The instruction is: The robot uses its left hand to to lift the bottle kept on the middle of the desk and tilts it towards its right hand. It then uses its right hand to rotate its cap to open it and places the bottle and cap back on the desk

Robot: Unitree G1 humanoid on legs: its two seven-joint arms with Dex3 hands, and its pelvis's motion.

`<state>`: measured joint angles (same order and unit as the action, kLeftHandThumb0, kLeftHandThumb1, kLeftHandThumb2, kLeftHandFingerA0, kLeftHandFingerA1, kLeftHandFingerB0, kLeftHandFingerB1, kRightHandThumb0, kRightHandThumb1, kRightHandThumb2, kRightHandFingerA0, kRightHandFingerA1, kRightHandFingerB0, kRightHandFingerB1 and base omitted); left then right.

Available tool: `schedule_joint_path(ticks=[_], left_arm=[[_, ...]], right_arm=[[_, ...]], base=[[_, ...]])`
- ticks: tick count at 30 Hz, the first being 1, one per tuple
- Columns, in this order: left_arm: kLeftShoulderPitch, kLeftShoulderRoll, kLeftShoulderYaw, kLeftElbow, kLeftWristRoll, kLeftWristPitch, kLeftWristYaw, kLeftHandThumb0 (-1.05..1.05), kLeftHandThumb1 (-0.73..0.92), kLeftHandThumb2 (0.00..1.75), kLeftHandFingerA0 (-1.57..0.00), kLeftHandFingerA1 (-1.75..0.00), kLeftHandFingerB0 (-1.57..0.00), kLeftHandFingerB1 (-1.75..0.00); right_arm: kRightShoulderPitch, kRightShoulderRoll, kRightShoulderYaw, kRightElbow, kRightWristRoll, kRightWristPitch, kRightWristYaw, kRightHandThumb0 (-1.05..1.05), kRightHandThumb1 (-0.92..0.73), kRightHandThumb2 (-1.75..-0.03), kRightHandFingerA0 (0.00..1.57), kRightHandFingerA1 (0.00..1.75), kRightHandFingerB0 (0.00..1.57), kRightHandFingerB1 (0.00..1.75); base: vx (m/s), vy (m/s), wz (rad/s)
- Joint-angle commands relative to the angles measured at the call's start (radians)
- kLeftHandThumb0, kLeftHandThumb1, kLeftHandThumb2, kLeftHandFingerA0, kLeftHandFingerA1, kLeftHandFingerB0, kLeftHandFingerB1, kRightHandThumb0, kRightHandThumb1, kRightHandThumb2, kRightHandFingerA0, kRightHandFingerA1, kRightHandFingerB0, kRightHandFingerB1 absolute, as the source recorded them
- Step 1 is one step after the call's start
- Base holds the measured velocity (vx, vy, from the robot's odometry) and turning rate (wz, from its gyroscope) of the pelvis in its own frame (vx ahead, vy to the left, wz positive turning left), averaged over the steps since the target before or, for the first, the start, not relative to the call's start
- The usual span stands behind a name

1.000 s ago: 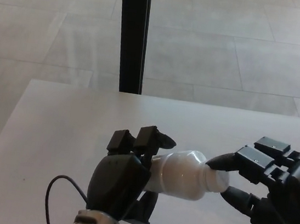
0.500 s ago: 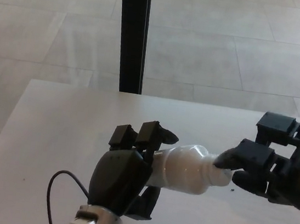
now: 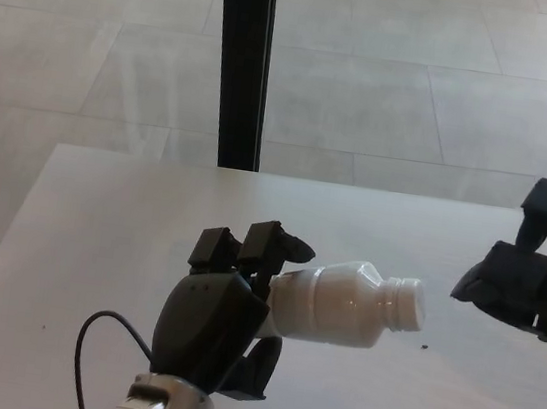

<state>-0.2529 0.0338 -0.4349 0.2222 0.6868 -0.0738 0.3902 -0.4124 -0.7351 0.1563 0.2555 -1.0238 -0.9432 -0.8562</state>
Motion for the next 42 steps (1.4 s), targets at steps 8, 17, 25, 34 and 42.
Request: schedule_joint_path(ticks=[8, 17, 25, 34, 42], left_arm=[[0.016, 0.018, 0.002, 0.004, 0.028, -0.011, 0.033, 0.18, 0.52, 1.26, -0.88, -1.75, -0.82, -1.48], [0.013, 0.011, -0.002, 0.005, 0.017, -0.020, 0.027, 0.21, 0.53, 1.27, -0.89, -1.75, -0.83, -1.48], [0.029, 0.005, 0.000, -0.002, -0.005, -0.031, 0.019, 0.20, 0.51, 1.29, -0.88, -1.75, -0.81, -1.50], [0.027, 0.011, 0.000, -0.003, 0.007, -0.023, 0.023, 0.21, 0.53, 1.27, -0.88, -1.75, -0.81, -1.46], [0.032, 0.010, 0.002, 0.002, 0.004, -0.028, 0.033, 0.22, 0.53, 1.26, -0.89, -1.75, -0.82, -1.48]], right_arm=[[0.209, 0.055, -0.061, -0.014, 0.262, 0.116, 0.218, -0.20, -0.70, -0.69, 0.79, 1.67, 0.83, 0.90], [0.355, 0.203, -0.032, -0.276, 0.516, 0.456, 0.549, -0.45, -0.53, -0.60, 0.81, 1.59, 0.60, 0.45], [0.375, 0.322, -0.026, -0.366, 0.484, 0.603, 0.640, -0.49, -0.52, -0.60, 0.81, 1.57, 0.53, 0.43], [0.379, 0.388, -0.046, -0.440, 0.412, 0.750, 0.768, -0.62, -0.56, -0.57, 0.84, 1.51, 0.24, 0.35], [0.379, 0.402, -0.059, -0.427, 0.387, 0.750, 0.790, -0.64, -0.56, -0.57, 0.89, 1.59, 0.23, 0.38]], base=[[0.00, 0.000, 0.00], [0.00, 0.000, 0.00], [0.00, 0.000, 0.00], [0.00, 0.000, 0.00], [0.00, 0.000, 0.00]])
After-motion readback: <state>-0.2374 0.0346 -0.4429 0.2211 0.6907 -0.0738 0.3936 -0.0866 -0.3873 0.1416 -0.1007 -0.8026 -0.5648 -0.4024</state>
